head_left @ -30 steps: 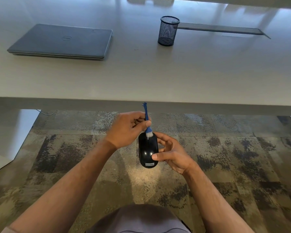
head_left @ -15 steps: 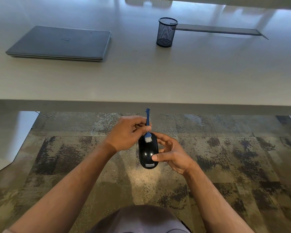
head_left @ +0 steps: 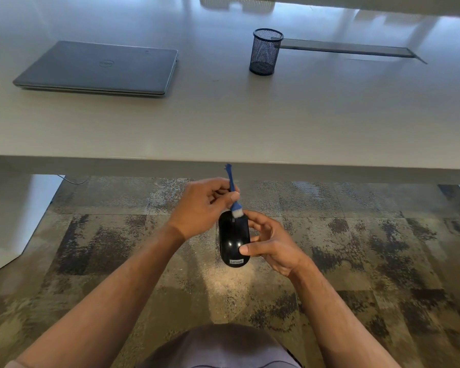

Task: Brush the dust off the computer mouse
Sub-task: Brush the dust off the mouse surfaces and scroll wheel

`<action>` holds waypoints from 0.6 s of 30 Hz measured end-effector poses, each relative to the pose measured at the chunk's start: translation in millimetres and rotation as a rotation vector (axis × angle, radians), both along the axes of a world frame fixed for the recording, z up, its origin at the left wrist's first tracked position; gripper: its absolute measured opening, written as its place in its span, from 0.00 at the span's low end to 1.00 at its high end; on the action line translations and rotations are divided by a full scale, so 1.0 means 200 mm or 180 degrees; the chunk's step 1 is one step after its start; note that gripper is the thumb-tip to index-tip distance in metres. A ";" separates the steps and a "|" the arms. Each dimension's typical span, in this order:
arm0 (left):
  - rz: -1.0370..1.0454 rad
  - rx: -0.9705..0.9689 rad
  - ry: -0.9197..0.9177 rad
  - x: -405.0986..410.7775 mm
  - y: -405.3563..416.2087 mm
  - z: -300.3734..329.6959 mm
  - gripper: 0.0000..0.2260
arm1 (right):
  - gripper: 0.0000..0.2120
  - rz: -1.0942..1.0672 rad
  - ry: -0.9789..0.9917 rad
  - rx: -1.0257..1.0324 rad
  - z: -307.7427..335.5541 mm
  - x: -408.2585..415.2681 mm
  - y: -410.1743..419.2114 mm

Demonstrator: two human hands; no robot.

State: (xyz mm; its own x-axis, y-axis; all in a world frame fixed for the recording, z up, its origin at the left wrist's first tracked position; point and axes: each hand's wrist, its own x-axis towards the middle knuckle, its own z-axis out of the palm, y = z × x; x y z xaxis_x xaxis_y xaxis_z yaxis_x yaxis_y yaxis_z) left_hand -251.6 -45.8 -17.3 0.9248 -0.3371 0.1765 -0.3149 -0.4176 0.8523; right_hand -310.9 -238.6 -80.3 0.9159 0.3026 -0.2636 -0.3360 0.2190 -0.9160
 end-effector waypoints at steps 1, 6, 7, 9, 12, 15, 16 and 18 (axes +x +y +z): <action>-0.0088 0.0038 0.0008 0.00 -0.02 -0.01 0.04 | 0.35 0.0010 0.0006 0.0014 0.00 0.00 0.01; 0.0030 0.0534 -0.0297 0.04 -0.02 -0.05 0.08 | 0.36 0.0024 -0.0019 0.0010 0.00 0.00 0.01; 0.0046 0.0684 -0.0400 0.05 0.00 -0.05 0.08 | 0.35 0.0021 -0.0033 0.0004 0.00 -0.01 0.01; 0.0080 0.0877 -0.0520 0.06 0.02 -0.08 0.08 | 0.35 -0.0003 -0.0053 0.0025 0.00 -0.01 0.00; 0.0275 0.0783 -0.0332 0.07 0.04 -0.10 0.09 | 0.37 -0.0012 -0.0052 0.0063 -0.01 0.00 -0.01; 0.0411 0.0496 0.0150 0.08 0.05 -0.10 0.06 | 0.38 -0.0029 -0.0045 0.0068 -0.01 0.01 -0.01; 0.0412 0.0383 0.0336 0.09 0.05 -0.11 0.05 | 0.39 -0.0027 -0.0052 0.0078 0.00 0.01 0.00; 0.0386 0.0189 0.0649 0.10 0.05 -0.12 0.03 | 0.39 -0.0017 -0.0094 0.0106 0.00 0.02 0.00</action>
